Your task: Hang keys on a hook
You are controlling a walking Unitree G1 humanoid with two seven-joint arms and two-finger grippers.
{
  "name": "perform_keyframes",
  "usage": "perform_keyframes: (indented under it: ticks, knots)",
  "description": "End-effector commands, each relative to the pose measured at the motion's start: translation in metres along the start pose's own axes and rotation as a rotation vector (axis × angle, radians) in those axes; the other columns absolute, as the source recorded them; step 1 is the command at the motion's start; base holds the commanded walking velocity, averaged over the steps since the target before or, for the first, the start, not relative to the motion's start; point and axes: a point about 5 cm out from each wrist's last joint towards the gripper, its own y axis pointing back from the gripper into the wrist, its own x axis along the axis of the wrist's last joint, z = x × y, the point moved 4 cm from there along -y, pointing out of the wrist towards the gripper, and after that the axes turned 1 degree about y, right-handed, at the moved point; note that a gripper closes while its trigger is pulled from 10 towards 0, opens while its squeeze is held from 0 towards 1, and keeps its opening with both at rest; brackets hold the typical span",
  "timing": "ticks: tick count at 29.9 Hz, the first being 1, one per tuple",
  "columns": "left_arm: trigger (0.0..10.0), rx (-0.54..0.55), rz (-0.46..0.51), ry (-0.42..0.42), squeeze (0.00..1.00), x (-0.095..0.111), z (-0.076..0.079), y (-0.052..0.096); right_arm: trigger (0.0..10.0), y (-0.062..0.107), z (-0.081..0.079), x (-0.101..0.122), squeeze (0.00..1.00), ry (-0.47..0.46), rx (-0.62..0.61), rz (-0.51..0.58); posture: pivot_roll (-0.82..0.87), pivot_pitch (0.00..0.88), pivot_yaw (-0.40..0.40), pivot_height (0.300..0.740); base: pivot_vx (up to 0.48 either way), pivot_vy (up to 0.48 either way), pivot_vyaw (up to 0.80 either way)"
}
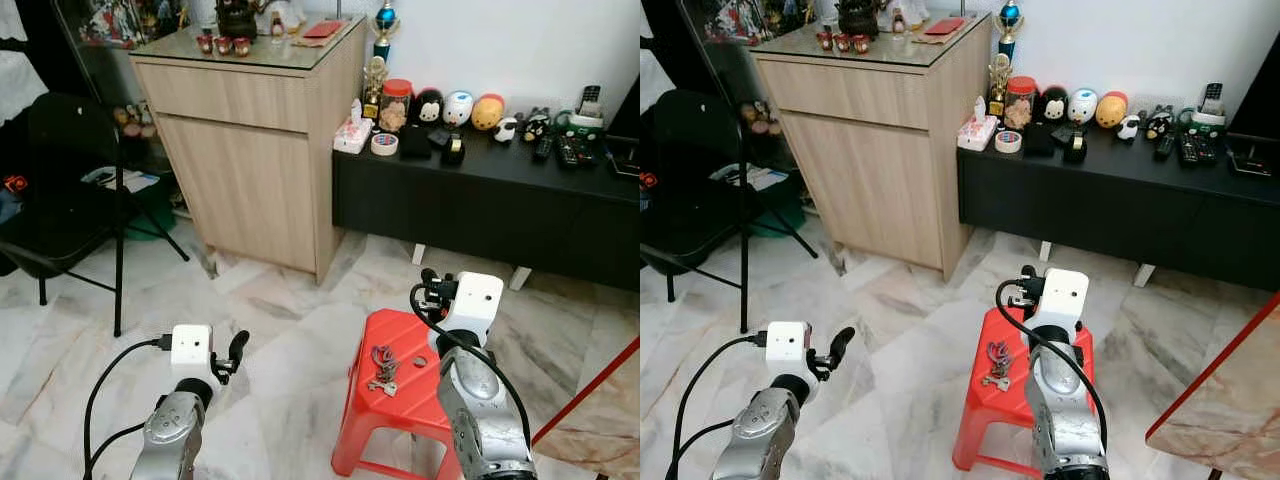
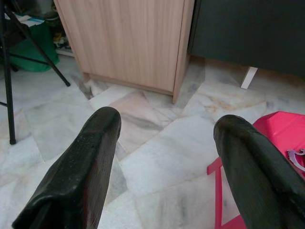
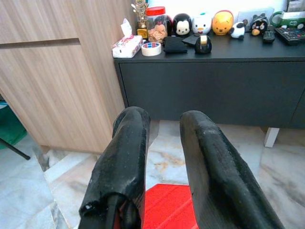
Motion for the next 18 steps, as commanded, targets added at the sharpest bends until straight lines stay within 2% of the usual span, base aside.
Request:
perform_keyframes:
  ticks: [1,11,18]
  knots:
    - [10.0,0.001,0.02,-0.005,0.0,0.0049,-0.002,-0.0007,10.0,0.0007,-0.0017,0.0014,0.0,0.005,0.007,0.006,0.07,0.025,0.024,0.74,0.24,0.0,0.0]
    - [10.0,0.0,0.014,-0.011,0.0,0.0037,-0.0021,-0.0005,10.0,0.0009,-0.0026,0.0013,0.0,0.002,0.008,0.007,0.07,0.021,0.023,0.74,0.249,0.0,0.0]
    - [10.0,-0.002,0.008,-0.023,0.0,0.0016,-0.0009,-0.0003,10.0,0.0008,-0.0026,0.0012,0.0,-0.002,0.007,0.004,0.06,0.023,0.022,0.74,0.0,0.0,0.0]
